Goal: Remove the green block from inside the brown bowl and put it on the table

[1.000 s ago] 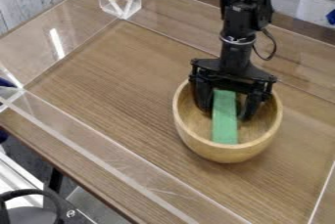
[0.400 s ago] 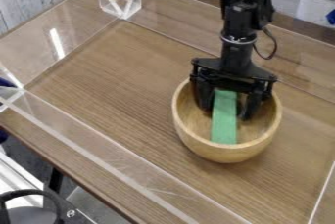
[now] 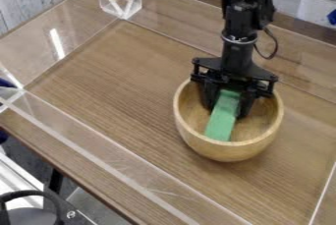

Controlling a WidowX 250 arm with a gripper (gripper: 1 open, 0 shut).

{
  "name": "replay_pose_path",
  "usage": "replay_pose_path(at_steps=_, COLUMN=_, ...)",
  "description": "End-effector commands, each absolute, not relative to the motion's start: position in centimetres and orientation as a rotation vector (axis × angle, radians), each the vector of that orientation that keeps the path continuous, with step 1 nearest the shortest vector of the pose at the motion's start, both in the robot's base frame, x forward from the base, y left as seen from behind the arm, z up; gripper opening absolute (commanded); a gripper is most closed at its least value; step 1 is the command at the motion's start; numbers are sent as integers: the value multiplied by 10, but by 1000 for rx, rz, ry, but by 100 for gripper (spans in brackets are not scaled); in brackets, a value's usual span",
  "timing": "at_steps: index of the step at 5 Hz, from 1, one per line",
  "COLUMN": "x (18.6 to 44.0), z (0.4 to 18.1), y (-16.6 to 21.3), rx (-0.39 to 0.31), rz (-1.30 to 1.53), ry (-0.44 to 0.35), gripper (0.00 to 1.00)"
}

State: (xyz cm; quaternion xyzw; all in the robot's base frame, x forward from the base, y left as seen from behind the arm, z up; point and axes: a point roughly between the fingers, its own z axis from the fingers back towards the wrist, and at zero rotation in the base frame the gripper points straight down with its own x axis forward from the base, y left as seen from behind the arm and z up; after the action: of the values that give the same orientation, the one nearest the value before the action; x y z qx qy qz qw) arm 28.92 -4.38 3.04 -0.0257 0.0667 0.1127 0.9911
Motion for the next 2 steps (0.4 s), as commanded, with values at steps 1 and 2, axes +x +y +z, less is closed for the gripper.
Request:
replay_pose_path(at_steps=1, x=298, z=40, y=-43, rx=-72, rz=213, ry=91, gripper=0)
replay_pose_path(at_steps=2, x=297, z=44, y=-43, rx=-80, rz=211, ry=87, gripper=0)
